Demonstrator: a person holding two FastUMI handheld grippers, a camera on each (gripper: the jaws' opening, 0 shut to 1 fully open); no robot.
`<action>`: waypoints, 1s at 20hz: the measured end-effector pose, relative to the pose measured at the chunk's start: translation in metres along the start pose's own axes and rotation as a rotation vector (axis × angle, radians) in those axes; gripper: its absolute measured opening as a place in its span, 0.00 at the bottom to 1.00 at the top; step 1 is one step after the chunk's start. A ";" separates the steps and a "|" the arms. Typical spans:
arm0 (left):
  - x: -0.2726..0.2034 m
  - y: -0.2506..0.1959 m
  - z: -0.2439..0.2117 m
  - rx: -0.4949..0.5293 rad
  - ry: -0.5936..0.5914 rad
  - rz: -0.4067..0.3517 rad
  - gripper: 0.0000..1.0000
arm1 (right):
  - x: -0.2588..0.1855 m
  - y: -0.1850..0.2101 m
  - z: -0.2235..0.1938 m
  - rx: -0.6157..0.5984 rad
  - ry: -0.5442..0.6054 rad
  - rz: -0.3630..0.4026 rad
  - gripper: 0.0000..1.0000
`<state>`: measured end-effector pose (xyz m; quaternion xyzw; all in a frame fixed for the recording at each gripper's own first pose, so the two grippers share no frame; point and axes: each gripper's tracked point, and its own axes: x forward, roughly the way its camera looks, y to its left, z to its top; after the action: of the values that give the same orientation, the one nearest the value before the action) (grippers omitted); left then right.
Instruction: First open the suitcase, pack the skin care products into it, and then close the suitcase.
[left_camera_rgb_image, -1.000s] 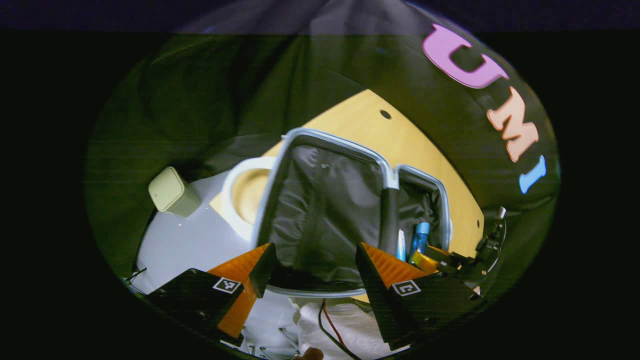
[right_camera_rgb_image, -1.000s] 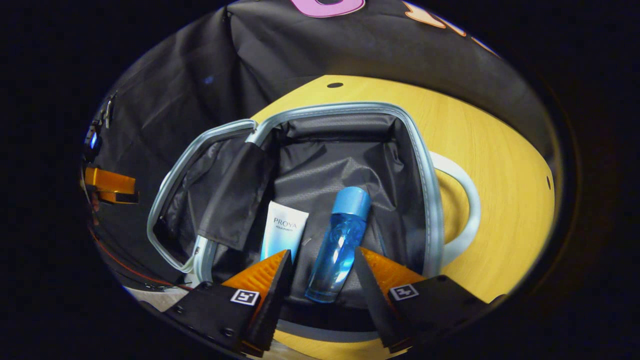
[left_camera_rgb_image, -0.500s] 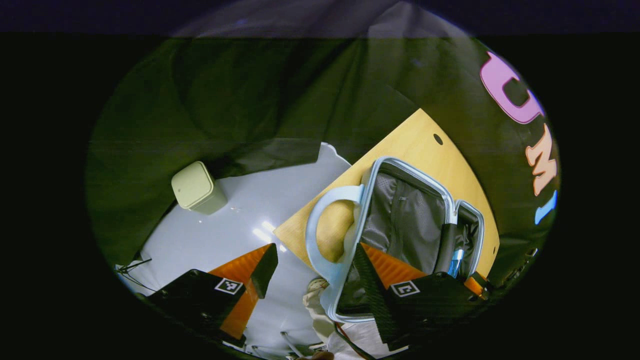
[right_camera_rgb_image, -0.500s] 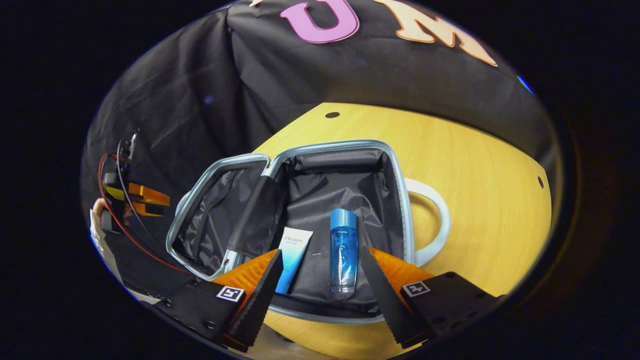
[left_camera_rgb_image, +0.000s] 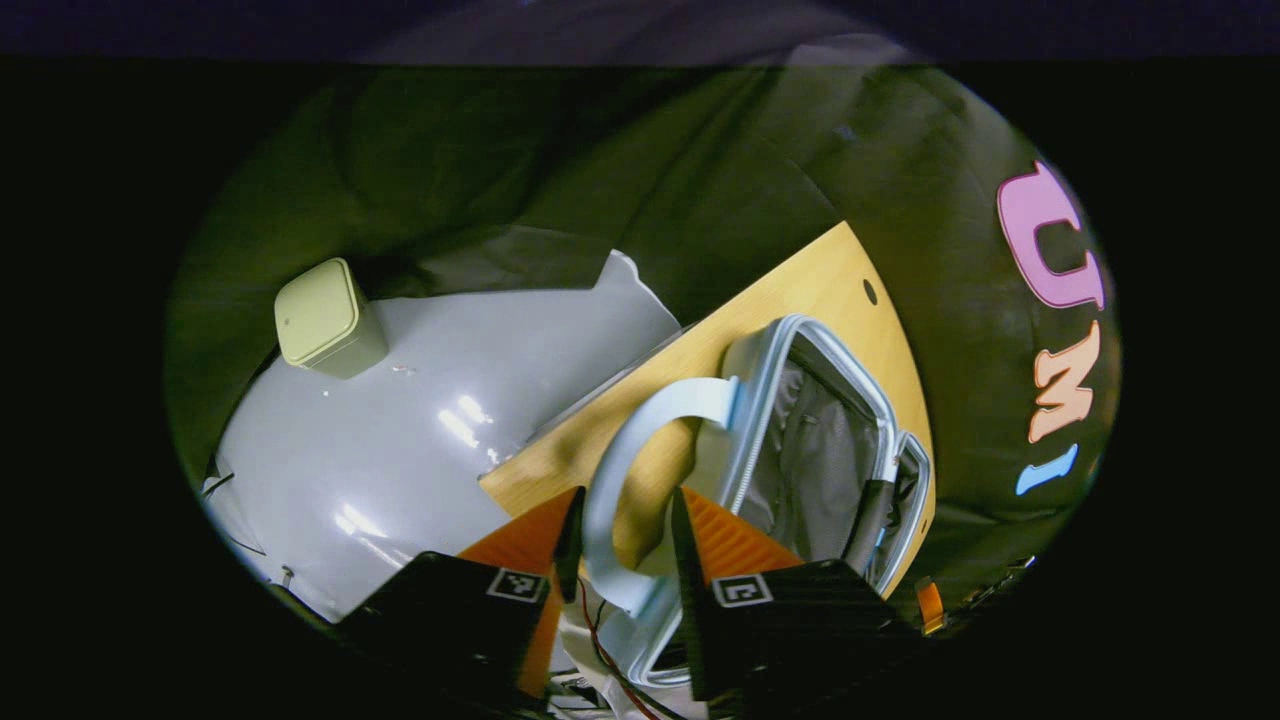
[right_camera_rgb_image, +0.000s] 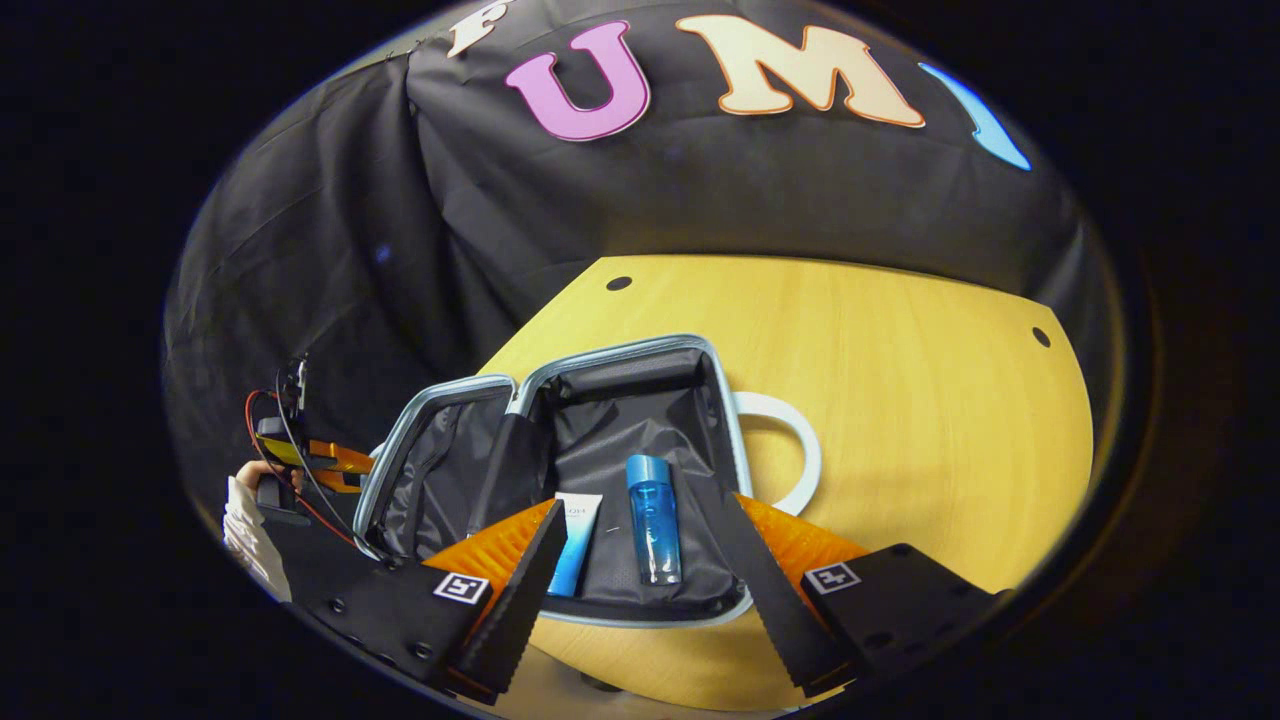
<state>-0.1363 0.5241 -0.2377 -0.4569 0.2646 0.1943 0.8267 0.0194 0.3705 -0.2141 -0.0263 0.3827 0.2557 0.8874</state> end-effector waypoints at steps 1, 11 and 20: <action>0.003 0.005 0.001 -0.003 0.001 0.002 0.40 | -0.002 -0.002 -0.001 0.000 0.000 -0.010 0.98; -0.008 -0.008 0.007 -0.120 -0.025 -0.097 0.09 | -0.009 -0.011 -0.005 0.007 0.001 -0.014 0.98; -0.094 -0.089 0.015 0.053 -0.161 -0.106 0.06 | -0.018 -0.031 -0.010 0.014 -0.026 0.005 0.98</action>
<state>-0.1560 0.4846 -0.1157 -0.4311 0.1777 0.1795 0.8663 0.0169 0.3336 -0.2132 -0.0158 0.3730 0.2559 0.8917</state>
